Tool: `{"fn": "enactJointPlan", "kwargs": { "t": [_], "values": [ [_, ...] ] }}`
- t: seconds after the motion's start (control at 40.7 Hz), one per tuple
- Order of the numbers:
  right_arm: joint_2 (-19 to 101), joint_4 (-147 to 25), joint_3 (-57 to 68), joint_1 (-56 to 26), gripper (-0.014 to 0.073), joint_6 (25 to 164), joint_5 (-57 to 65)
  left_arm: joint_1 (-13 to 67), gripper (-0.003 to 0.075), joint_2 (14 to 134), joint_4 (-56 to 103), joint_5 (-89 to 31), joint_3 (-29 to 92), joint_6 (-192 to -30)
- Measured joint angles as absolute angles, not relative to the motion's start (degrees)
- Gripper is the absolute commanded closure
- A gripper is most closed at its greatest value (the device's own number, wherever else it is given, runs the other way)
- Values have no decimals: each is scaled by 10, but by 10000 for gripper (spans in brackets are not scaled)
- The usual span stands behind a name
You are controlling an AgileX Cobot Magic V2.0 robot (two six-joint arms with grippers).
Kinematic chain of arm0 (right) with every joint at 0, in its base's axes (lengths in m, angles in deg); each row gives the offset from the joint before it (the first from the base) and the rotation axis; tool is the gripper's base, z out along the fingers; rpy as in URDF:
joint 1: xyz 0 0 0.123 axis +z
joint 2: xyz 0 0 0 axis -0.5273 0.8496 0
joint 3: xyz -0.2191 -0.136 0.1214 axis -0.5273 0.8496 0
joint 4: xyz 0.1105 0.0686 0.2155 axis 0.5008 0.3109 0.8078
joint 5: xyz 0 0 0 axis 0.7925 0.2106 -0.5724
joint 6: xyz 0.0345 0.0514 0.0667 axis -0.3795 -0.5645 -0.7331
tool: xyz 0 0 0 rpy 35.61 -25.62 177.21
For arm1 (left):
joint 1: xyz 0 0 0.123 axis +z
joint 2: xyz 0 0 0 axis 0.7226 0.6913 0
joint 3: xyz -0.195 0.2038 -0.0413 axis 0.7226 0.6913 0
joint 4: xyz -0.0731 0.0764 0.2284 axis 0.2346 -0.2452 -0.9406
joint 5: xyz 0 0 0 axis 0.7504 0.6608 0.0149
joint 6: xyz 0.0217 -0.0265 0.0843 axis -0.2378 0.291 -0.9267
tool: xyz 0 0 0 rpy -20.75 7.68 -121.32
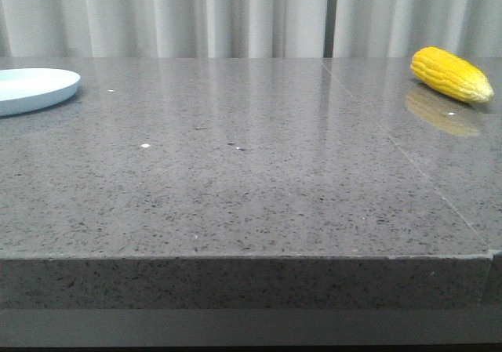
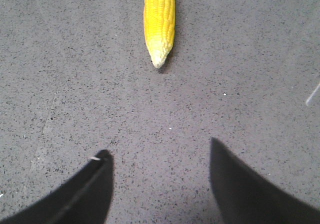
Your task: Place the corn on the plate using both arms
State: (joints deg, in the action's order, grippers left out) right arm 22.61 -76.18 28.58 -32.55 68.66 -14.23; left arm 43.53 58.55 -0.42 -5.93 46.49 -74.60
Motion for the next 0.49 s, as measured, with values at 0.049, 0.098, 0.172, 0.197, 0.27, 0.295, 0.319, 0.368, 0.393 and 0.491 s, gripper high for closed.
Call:
{"fn": "enactJointPlan", "kwargs": {
  "t": [0.049, 0.098, 0.172, 0.197, 0.27, 0.295, 0.319, 0.368, 0.393, 0.491],
  "values": [
    [226, -762, 286, -326, 51, 687, -142, 435, 175, 591, -5, -59, 465, -746],
    [226, -762, 286, -326, 51, 687, -142, 435, 175, 596, -5, -59, 465, -746],
    [226, -762, 286, -326, 51, 687, -141, 435, 175, 607, -6, -58, 465, -746],
    [226, -762, 286, -326, 51, 687, -140, 435, 175, 612, -8, -58, 465, -746],
    [226, -762, 286, -326, 51, 687, -136, 435, 175, 632, -15, -46, 457, -746],
    [226, -762, 286, -326, 51, 687, -136, 435, 175, 641, -19, -41, 450, -746],
    [226, -762, 286, -326, 51, 687, -136, 435, 175, 649, -22, -34, 444, -746],
    [226, -762, 286, -326, 51, 687, -136, 435, 175, 669, -29, -19, 429, -746],
    [226, -762, 286, -326, 51, 687, -135, 435, 175, 678, -33, -12, 422, -746],
    [226, -762, 286, -326, 51, 687, -135, 435, 175, 716, -47, 18, 389, -746]
  ]
}}
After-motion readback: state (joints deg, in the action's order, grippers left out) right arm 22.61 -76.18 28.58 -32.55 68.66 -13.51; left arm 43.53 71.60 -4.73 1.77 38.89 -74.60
